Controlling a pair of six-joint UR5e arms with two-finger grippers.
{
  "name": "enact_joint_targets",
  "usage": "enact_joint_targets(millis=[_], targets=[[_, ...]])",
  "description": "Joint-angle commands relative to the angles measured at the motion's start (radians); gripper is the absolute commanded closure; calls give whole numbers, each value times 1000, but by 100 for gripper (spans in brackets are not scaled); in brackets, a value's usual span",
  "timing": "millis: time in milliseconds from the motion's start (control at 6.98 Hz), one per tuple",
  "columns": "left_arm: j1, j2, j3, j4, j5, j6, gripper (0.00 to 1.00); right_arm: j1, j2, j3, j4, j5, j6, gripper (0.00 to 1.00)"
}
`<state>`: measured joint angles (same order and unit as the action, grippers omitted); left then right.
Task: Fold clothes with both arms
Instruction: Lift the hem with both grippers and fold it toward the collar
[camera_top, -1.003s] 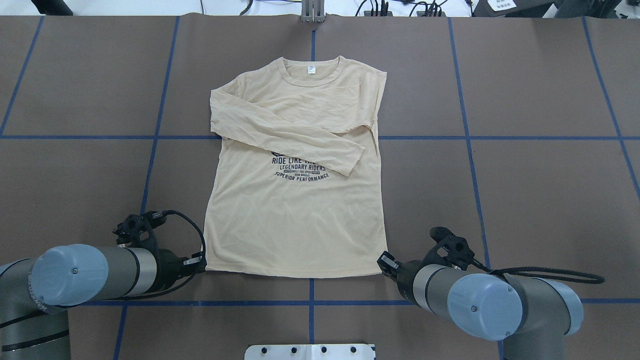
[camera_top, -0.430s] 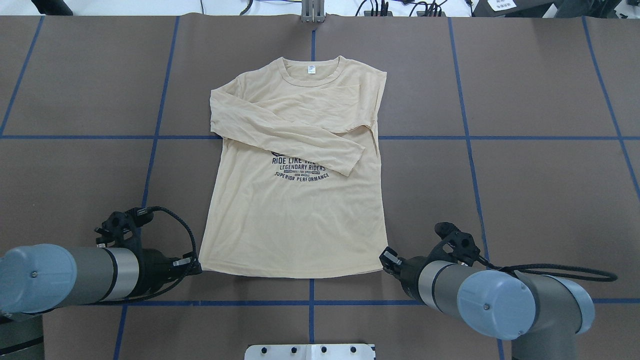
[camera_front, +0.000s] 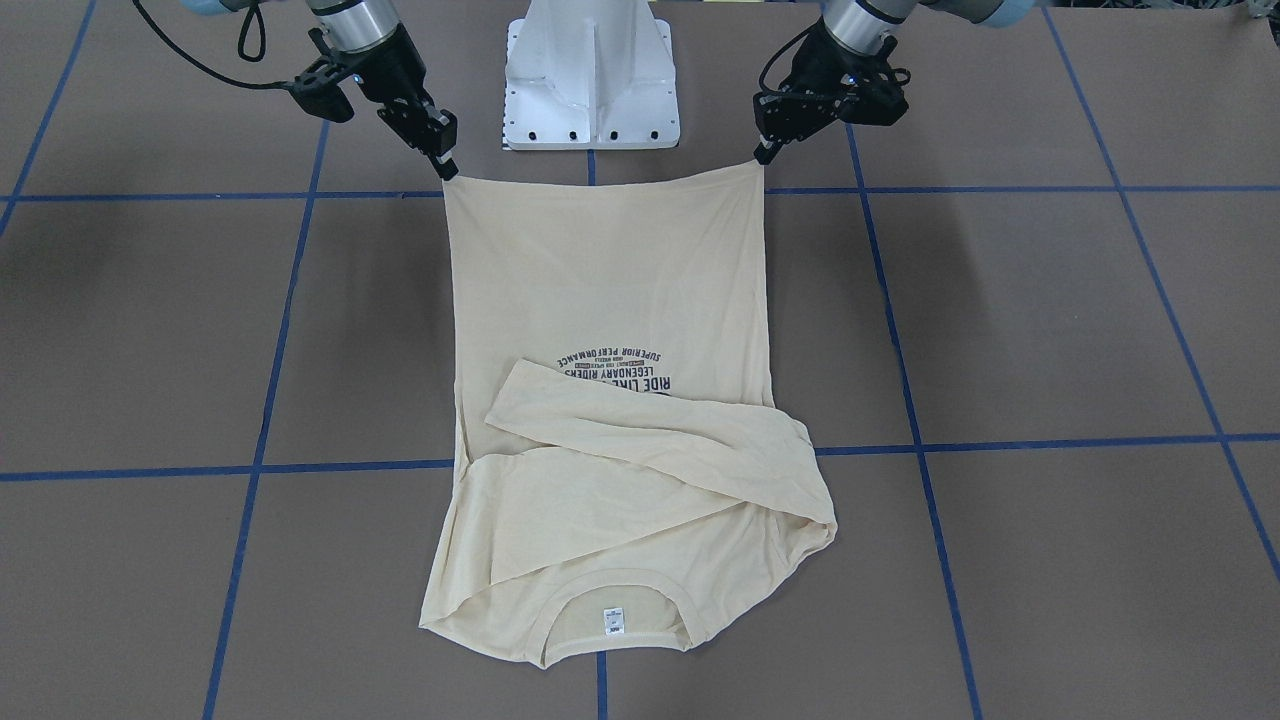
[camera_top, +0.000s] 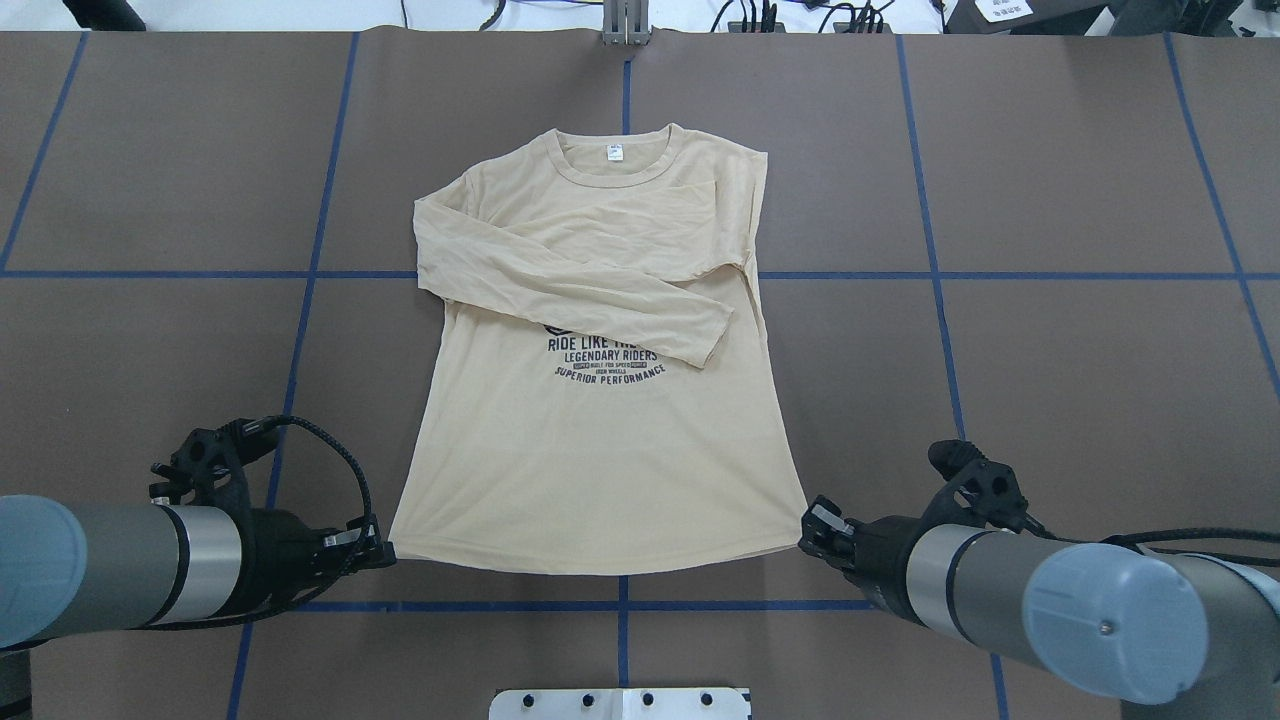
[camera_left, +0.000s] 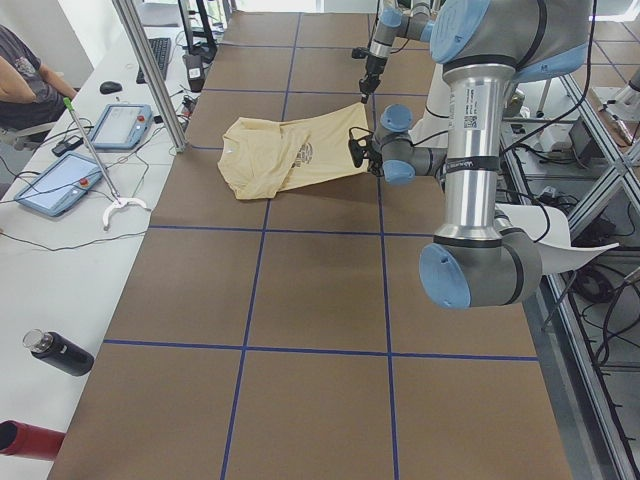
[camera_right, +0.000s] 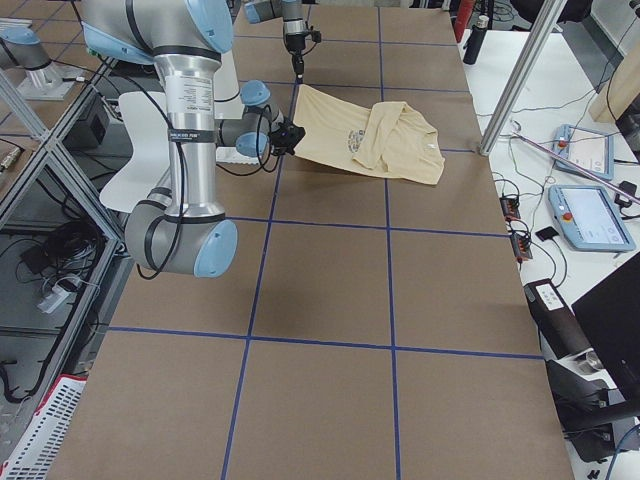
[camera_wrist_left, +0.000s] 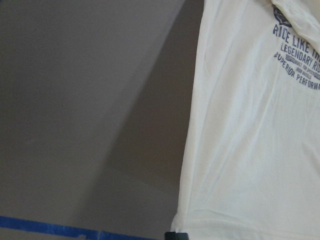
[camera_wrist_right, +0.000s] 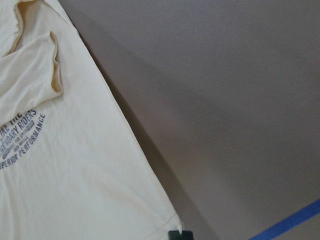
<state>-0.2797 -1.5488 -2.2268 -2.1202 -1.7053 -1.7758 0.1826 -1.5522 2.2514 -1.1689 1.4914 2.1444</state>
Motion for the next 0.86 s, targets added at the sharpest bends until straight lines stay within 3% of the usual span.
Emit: enact_joint_targets(millis=[0, 287, 430, 573, 716], targets=[[-3, 3, -109, 73, -40, -10, 100, 59, -55, 92, 0, 83, 0, 100], [-26, -14, -125, 77, -95, 15, 100, 180, -36, 64, -2, 197, -6, 100], [-89, -43, -114, 78, -97, 71, 100, 264, 19, 15, -3, 254, -9, 100], [-166, -95, -72, 80, -100, 148, 100, 363, 143, -78, -64, 330, -30, 100], [-235, -153, 14, 80, -135, 156, 100, 430, 287, -140, -200, 364, -114, 100]])
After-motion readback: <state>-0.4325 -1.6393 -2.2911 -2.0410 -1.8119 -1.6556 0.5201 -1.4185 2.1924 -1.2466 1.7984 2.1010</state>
